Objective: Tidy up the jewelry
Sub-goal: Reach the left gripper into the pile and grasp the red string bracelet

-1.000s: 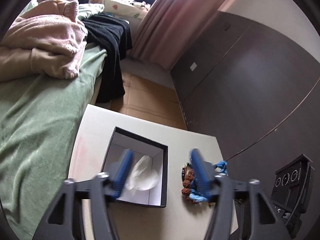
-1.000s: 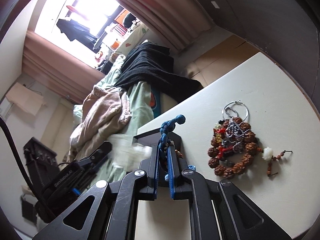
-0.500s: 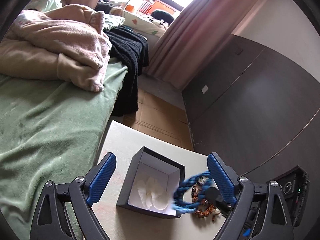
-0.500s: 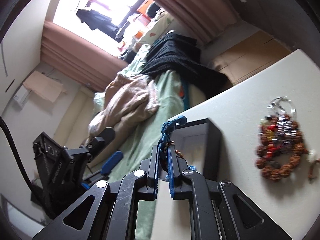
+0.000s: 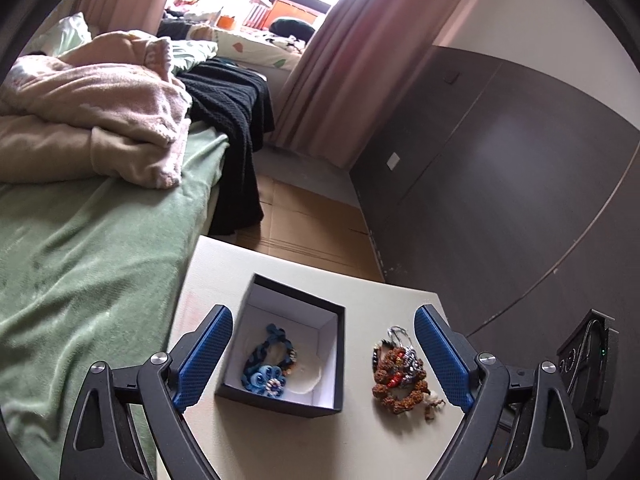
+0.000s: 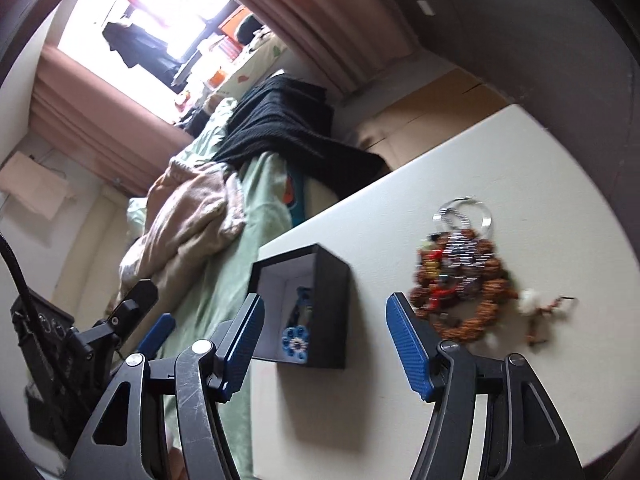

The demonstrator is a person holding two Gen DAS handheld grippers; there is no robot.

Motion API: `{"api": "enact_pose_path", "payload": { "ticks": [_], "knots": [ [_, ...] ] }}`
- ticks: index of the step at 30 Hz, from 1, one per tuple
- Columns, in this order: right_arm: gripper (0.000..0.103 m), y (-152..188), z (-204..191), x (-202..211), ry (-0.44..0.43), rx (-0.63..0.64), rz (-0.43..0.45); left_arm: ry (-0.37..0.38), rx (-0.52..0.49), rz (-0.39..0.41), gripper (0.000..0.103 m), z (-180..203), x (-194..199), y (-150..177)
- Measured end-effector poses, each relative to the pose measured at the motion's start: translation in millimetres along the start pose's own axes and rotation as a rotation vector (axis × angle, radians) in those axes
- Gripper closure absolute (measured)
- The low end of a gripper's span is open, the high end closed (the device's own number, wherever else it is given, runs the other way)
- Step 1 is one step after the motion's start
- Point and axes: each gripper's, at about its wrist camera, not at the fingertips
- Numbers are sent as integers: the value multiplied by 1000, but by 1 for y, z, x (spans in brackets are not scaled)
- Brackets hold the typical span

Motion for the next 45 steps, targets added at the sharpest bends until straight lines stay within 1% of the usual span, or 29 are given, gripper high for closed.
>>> {"api": "enact_pose_path", "payload": {
  "ticks": [3, 5, 11, 14, 16, 19, 20, 23, 25, 26, 27, 31, 32, 36, 41, 42, 43, 45],
  "knots": [
    [39, 4, 17, 18, 47, -41, 24, 9, -33, -2, 11, 13, -2, 7],
    [39, 6, 28, 29, 62, -65, 31, 11, -63, 0, 11, 23, -3, 13],
    [39, 10, 50, 53, 66, -115, 43, 11, -129, -18, 11, 52, -14, 30],
    [39, 11, 58, 61, 60, -141, 54, 4, -168, -27, 13, 66, -21, 39],
    [39, 12, 65, 67, 95, -154, 60, 5, -191, -34, 15, 74, -25, 43],
    [39, 12, 71, 74, 122, -173, 69, -5, -237, -53, 22, 88, -35, 50],
    [39, 12, 74, 76, 123, -179, 69, -9, -251, -62, 26, 93, -39, 52],
    [39, 11, 82, 83, 97, -192, 72, -14, -293, -104, 39, 107, -52, 52],
    [39, 8, 87, 86, 57, -200, 66, -20, -306, -132, 42, 115, -61, 50],
    [39, 7, 88, 87, 58, -203, 62, -27, -311, -146, 45, 118, -66, 50],
    [39, 6, 90, 87, 68, -203, 55, -36, -319, -168, 51, 122, -72, 49],
    [39, 1, 103, 87, 110, -233, 34, -74, -344, -238, 60, 134, -96, 50],
    [39, 0, 107, 87, 116, -243, 30, -87, -351, -251, 65, 137, -102, 50],
    [39, -4, 125, 89, 127, -296, 13, -129, -376, -291, 69, 143, -124, 51],
    [39, -6, 137, 91, 134, -326, 0, -126, -363, -300, 73, 134, -143, 61],
    [39, -7, 139, 91, 139, -329, -3, -140, -353, -318, 79, 130, -151, 63],
    [39, -7, 139, 90, 147, -328, -6, -149, -346, -334, 82, 128, -155, 64],
    [39, -6, 138, 88, 165, -317, -14, -168, -344, -351, 83, 124, -163, 66]
  ]
}}
Point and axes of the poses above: each gripper's, at about its wrist camera, not at the fingertips, and x roughly against the way its jaws point, z to its right, y to its underside, and after that the axes turned 6 degrees about -z, right-handed
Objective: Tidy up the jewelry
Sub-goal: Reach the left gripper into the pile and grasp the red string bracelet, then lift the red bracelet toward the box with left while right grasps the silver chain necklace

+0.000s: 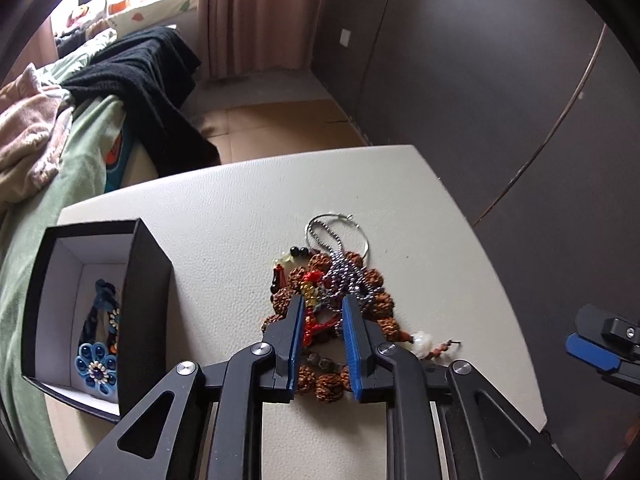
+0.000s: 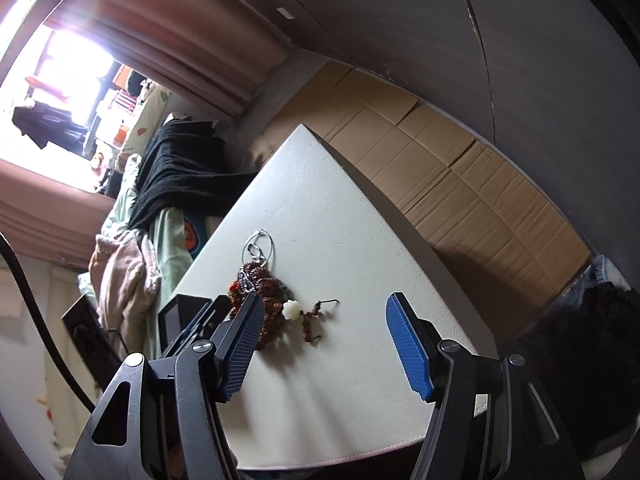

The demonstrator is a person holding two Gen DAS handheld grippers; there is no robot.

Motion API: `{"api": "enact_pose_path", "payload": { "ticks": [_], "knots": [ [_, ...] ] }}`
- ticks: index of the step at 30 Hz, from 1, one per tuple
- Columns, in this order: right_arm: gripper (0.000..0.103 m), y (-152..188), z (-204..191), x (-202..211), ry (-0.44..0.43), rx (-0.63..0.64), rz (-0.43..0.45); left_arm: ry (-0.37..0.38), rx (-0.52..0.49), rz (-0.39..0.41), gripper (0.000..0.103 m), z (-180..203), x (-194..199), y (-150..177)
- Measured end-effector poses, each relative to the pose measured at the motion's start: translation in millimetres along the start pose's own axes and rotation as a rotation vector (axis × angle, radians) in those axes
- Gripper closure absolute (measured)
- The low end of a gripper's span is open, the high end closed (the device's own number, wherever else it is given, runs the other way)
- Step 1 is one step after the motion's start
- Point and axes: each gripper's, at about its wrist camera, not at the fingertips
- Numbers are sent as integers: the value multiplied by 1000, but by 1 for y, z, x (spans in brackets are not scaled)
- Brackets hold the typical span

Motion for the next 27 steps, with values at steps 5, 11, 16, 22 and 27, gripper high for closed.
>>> {"api": "enact_pose_path", "payload": {
  "ticks": [5, 11, 16, 22, 27],
  "knots": [
    [39, -4, -3, -6, 19, 11, -3, -19, -9, -26, 83, -4, -10, -1],
    [39, -9, -4, -17, 34, -1, -20, -50, -22, -16, 90, -6, -15, -4],
    [39, -10, -15, -25, 43, 32, -23, -25, -15, -16, 96, -12, -17, -6],
    [39, -7, -31, -39, 19, 83, -43, 61, 21, 13, 96, -25, 2, -10],
    [41, -4, -54, -47, -35, 172, -19, 125, 56, 71, 96, -38, 33, -12]
  ]
}}
Point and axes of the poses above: each gripper's, at about its wrist camera, not at the fingertips, and x roughly against the way its jaws point, z to its right, y to its underside, and after that the axes turned 6 degrees about -z, right-handed
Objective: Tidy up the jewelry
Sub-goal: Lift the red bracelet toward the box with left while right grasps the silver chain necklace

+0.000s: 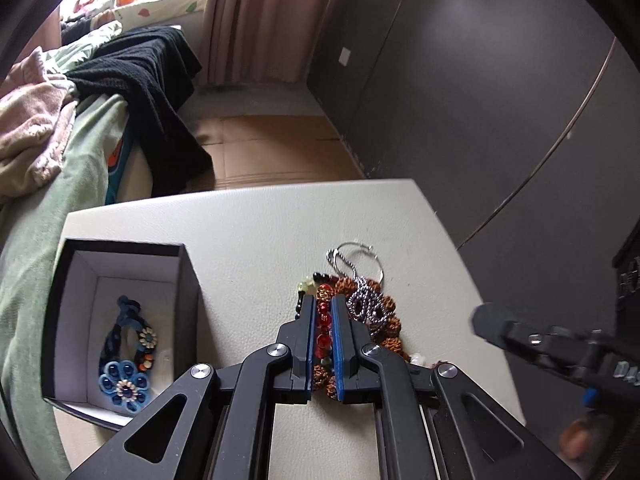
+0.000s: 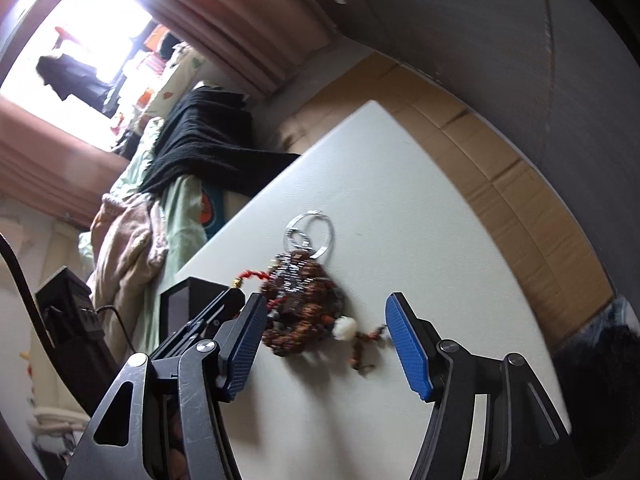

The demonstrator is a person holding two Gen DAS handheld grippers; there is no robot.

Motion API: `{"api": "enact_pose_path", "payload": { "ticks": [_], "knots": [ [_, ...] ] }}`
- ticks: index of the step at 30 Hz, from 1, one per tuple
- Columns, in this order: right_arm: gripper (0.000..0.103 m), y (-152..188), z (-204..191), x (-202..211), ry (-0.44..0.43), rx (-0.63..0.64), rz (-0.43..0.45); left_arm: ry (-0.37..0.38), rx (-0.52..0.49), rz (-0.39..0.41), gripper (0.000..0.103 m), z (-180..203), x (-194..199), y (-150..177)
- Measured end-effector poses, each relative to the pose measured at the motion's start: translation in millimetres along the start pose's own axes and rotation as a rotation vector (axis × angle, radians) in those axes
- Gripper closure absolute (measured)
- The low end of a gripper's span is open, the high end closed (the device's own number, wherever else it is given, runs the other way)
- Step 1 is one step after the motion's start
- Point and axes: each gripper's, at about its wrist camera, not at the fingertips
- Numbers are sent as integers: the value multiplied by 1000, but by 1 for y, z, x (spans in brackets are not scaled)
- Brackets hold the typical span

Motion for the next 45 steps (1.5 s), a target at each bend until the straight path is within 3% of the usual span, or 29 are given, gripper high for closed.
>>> {"api": "enact_pose_path", "payload": {
  "ticks": [5, 14, 19, 26, 36, 40, 45],
  "knots": [
    [50, -2, -15, -13, -19, 47, 11, 42, 28, 39, 96, -11, 24, -2],
    [57, -1, -29, -39, -3, 65, -25, 93, 88, 119, 96, -42, 64, -10],
    [62, -2, -45, -55, 35, 126, -30, 106, 128, 139, 96, -61, 75, -11],
    [66, -1, -58, -72, 178, 216, -23, 120, 166, 158, 96, -82, 86, -10],
    [68, 1, -64, -78, 227, 254, -26, 120, 185, 162, 96, -95, 92, -9],
    [72, 7, -71, -92, 310, 294, -98, 119, 187, 157, 96, -94, 89, -9],
    [78, 8, -61, -92, 271, 256, -111, 120, 186, 156, 96, -93, 88, -10]
  ]
}}
Point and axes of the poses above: each gripper's, at about its wrist camera, not at the fingertips, and x roughly against the way its jaws point, z to its right, y to its underside, and after that the axes turned 6 degrees about -z, right-handed
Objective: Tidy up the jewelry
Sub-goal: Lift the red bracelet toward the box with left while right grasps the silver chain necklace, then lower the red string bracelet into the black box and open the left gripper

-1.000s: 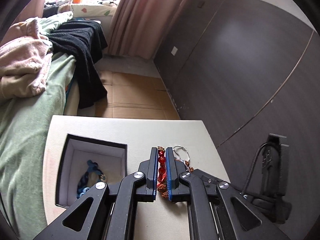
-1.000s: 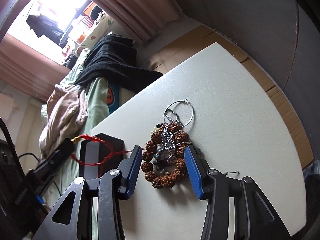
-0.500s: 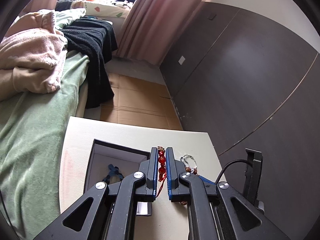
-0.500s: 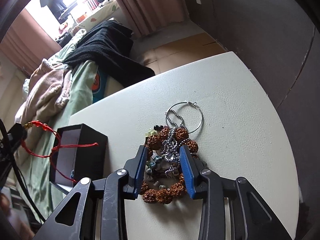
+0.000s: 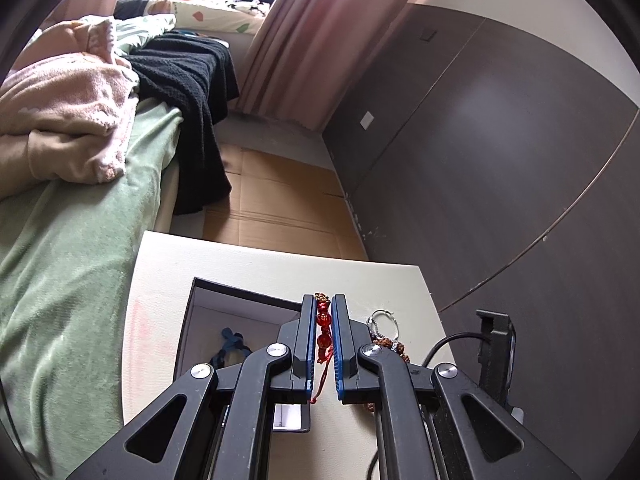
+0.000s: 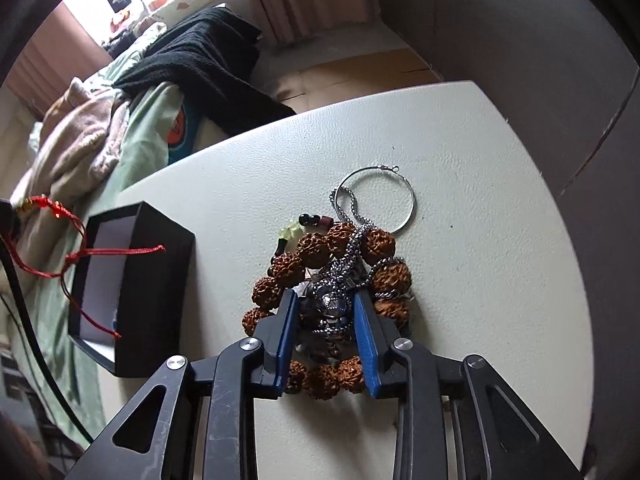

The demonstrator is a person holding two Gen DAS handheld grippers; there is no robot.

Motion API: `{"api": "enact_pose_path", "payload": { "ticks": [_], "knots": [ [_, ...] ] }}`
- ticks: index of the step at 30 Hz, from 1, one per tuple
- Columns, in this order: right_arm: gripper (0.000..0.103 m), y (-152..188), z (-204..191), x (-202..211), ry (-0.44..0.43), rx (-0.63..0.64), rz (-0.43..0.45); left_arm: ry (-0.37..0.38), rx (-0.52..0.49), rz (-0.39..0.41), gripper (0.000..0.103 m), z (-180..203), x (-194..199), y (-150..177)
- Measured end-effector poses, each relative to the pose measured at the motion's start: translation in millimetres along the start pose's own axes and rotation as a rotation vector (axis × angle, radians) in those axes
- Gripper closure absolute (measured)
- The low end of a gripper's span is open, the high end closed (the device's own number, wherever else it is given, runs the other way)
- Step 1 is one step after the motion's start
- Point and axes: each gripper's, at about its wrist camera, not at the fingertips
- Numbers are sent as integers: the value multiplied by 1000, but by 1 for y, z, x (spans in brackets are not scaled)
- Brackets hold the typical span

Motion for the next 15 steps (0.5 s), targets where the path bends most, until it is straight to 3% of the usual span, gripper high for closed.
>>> {"api": "enact_pose_path", "payload": {
  "ticks": [2, 10, 11, 15],
  "knots": [
    [85, -1, 10, 1, -57, -46, -10, -2, 2, -1, 96, -1, 0, 0],
    [86, 5, 24, 17, -193, -123, 40, -2, 11, 6, 96, -4, 7, 1],
    [100, 5, 24, 20, -213, -130, 47, -3, 11, 9, 96, -5, 9, 1],
    [101, 7, 20, 43, -286, -125, 116, -12, 16, 21, 96, -10, 17, 2]
  ]
}}
Point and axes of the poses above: each gripper's, at about its wrist camera, not at the fingertips, and x roughly against the way its jaws point, z to its right, y to its underside, and after that the axes turned 6 degrees about -z, right-handed
